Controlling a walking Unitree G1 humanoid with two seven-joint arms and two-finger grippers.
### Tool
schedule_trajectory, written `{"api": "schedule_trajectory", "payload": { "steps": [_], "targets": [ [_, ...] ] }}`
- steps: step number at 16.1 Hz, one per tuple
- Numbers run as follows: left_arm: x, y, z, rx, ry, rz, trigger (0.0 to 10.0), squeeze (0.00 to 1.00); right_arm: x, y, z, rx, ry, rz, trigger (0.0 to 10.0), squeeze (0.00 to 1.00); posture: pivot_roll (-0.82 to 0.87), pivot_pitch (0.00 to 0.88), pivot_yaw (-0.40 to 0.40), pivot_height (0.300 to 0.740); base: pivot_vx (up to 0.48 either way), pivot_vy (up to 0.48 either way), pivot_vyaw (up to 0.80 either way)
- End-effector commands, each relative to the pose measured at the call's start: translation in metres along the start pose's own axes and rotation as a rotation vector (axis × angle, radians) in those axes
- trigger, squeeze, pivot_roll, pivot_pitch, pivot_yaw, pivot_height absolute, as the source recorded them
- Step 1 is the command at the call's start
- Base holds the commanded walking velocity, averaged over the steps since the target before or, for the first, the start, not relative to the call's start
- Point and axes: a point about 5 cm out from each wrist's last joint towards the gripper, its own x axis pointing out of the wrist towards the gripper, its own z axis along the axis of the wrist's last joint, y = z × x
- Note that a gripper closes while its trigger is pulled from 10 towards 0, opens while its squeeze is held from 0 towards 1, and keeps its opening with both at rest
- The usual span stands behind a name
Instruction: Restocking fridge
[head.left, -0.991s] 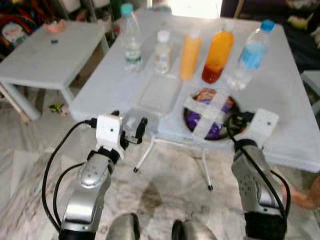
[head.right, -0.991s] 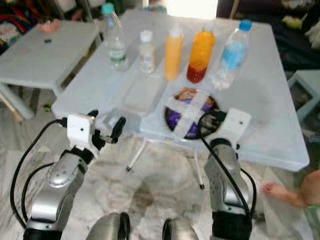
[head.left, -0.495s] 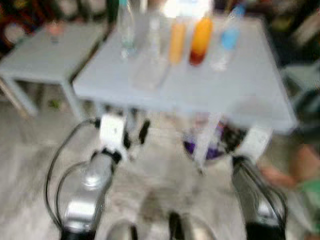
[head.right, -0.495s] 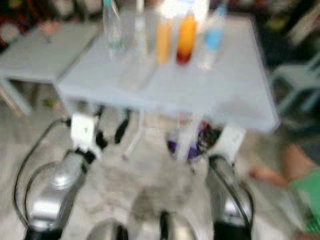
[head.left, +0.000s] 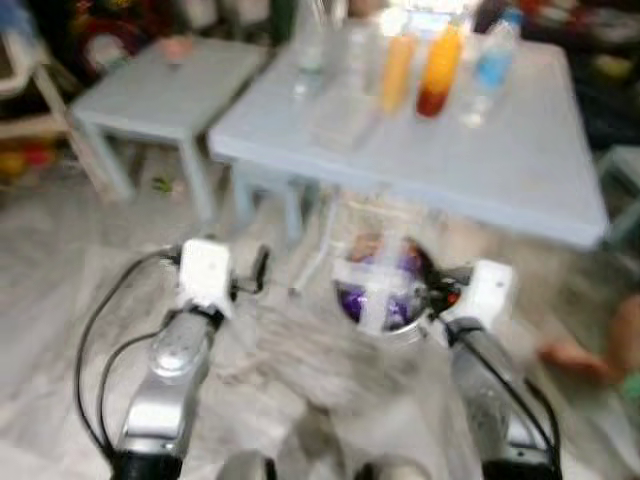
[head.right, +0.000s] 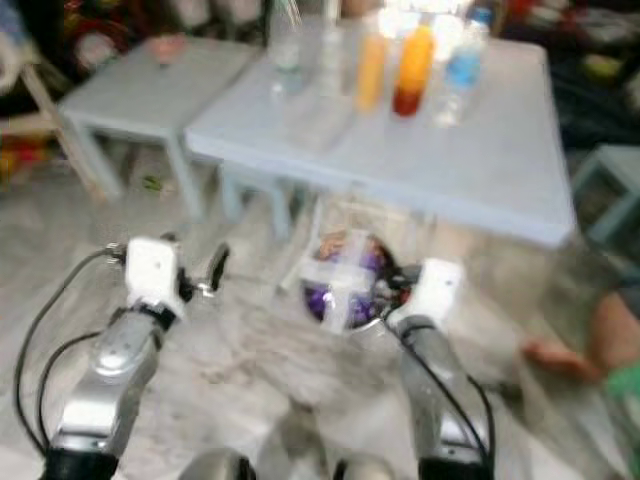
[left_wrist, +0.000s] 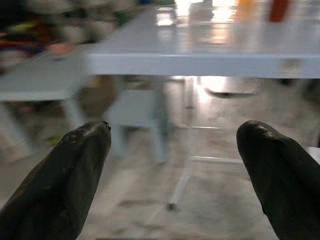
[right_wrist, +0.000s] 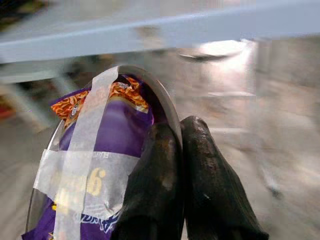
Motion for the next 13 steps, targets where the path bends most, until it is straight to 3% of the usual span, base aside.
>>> {"api": "schedule_trajectory", "payload": {
  "steps": [1, 4, 10, 11, 12, 13],
  "targets": [
    [0.000, -0.003, -0.003, 0.006, 0.003, 0.004, 10.0, 0.00, 0.004, 0.004, 0.006, -0.002, -0.034, 0.028, 10.0, 0.00, 0.00, 0.000, 0.041, 0.740, 0.000, 0.000, 0.80],
    [-0.002, -0.004, -0.008, 0.024, 0.017, 0.017, 10.0, 0.00, 0.004, 0.003, 0.005, -0.006, -0.047, 0.036, 10.0, 0.00, 0.00, 0.000, 0.038, 0.740, 0.000, 0.000, 0.80],
    [0.009, 0.001, -0.002, 0.046, -0.008, 0.050, 10.0, 0.00, 0.010, 0.009, 0.013, -0.029, -0.083, 0.077, 10.0, 0.00, 0.00, 0.000, 0.029, 0.740, 0.000, 0.000, 0.80],
    [0.009, 0.002, -0.002, 0.053, -0.009, 0.056, 10.0, 0.00, 0.010, 0.010, 0.013, -0.034, -0.089, 0.083, 8.2, 0.00, 0.00, 0.000, 0.026, 0.740, 0.000, 0.000, 0.80],
    [0.009, 0.002, -0.003, 0.054, -0.010, 0.060, 10.0, 0.00, 0.010, 0.011, 0.013, -0.034, -0.090, 0.088, 4.9, 0.00, 0.00, 0.000, 0.025, 0.740, 0.000, 0.000, 0.80],
    [0.010, 0.002, -0.003, 0.054, -0.010, 0.062, 10.0, 0.00, 0.010, 0.011, 0.013, -0.033, -0.092, 0.093, 0.7, 0.00, 0.00, 0.000, 0.024, 0.740, 0.000, 0.000, 0.79]
  ]
}}
